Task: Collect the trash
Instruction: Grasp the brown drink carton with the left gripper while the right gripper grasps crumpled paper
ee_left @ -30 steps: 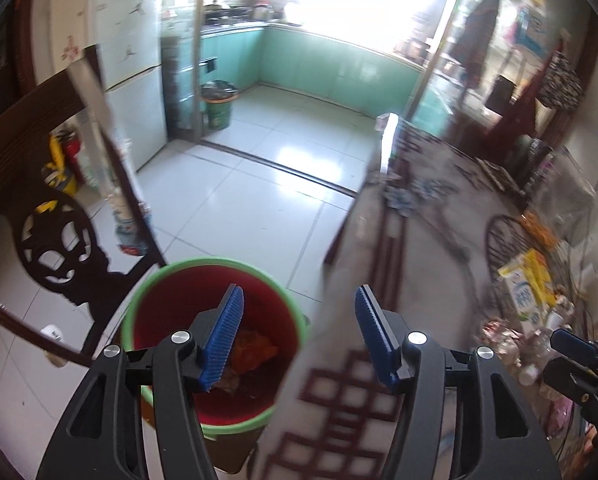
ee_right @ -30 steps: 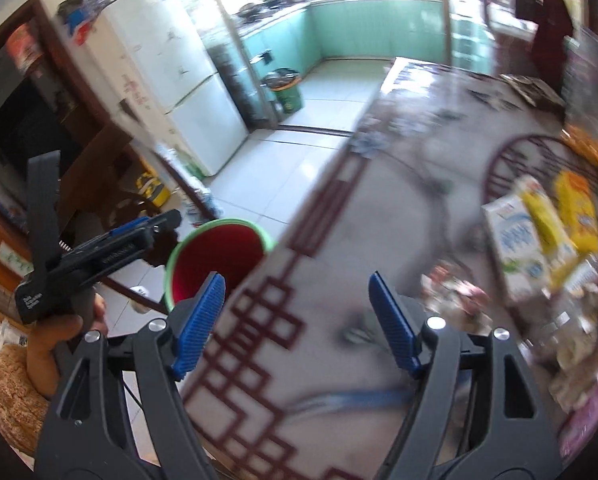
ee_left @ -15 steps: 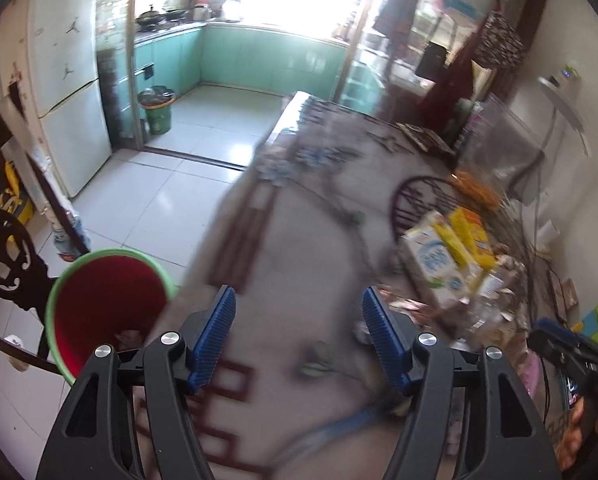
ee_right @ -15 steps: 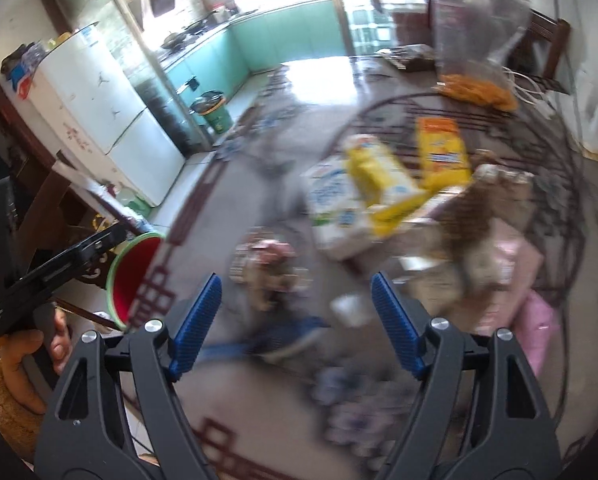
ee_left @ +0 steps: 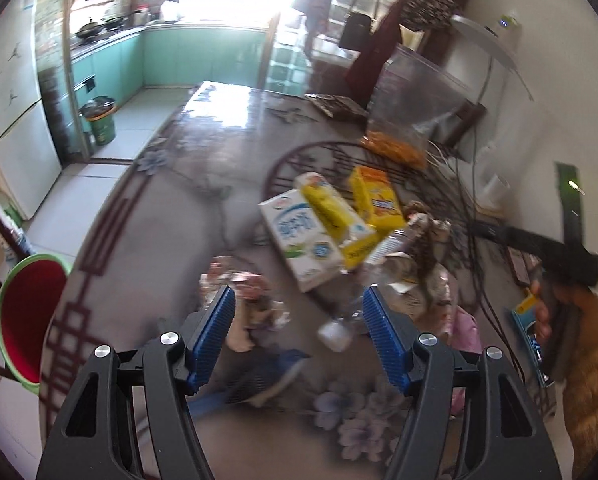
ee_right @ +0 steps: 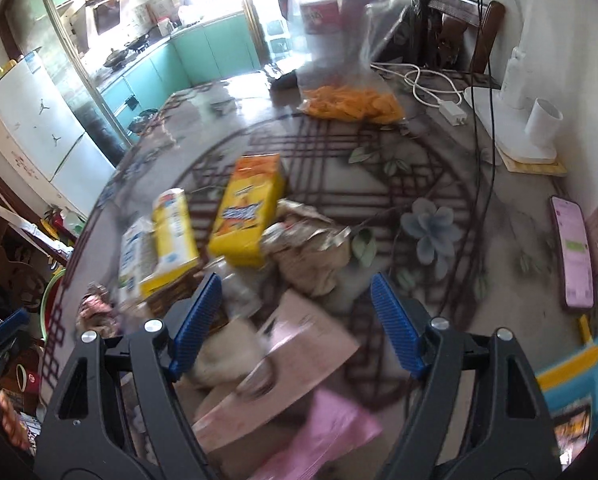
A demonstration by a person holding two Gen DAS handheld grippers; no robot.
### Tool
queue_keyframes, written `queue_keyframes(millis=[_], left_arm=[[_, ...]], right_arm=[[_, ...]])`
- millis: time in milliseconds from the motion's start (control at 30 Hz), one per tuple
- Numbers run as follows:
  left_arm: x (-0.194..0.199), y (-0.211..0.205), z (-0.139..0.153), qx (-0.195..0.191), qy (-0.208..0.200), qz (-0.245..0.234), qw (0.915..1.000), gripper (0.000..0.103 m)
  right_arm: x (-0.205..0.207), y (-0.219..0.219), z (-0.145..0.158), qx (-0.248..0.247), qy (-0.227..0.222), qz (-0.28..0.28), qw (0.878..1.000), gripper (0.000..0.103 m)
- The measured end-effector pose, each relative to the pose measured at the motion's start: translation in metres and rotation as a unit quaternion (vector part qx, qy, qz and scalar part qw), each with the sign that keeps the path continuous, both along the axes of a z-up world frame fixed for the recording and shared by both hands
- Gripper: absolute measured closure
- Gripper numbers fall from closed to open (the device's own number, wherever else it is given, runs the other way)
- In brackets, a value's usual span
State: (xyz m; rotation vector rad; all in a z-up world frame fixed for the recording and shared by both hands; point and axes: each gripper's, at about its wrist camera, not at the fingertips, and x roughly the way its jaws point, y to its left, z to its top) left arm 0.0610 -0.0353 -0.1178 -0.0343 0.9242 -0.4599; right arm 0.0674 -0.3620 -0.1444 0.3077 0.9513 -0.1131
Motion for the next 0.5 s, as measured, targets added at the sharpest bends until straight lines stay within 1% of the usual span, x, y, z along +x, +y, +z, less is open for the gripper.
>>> queue_keyframes(millis=[100,167,267,333,367,433,500], left_arm=[[-0.002,-0.015,0.001,0.001,0.002,-0.017,0.9999,0.04],[-0.003,-0.026,0.0,0.003,0.004,-0.031,0.9995,0.04],[-0.002,-0.043,-0.003,0.01,0.006,-0.062,0.998,0.04],[0.0,-0.059,-0.003,0.013,0.009,-0.085,0.9962,0.04],[0.002,-0.067,-0.004,0.014,0.009,-0.101,0.9948,0.039],[0.007,-0.084,-0.004,0.018,0.011,-0.122,0.9923,0.039],[0.013,-0.103,-0.004,0.018,0.016,-0.15,0.9884,0.039]], right_arm=[[0.016,-0.012,-0.011,0.014,0.004,0.004,1.0,0.028],[0.029,-0.021,-0.021,0.011,0.011,-0.009,1.0,0.028],[0.05,-0.03,-0.041,0.029,0.04,-0.02,0.999,0.028],[0.06,-0.029,-0.054,0.033,0.055,-0.01,0.998,0.028],[0.063,-0.027,-0.059,0.042,0.059,-0.002,0.997,0.028],[0.068,-0.029,-0.07,0.086,0.065,0.009,0.994,0.027],[0.069,-0.027,-0.075,0.111,0.073,0.015,0.991,0.028]])
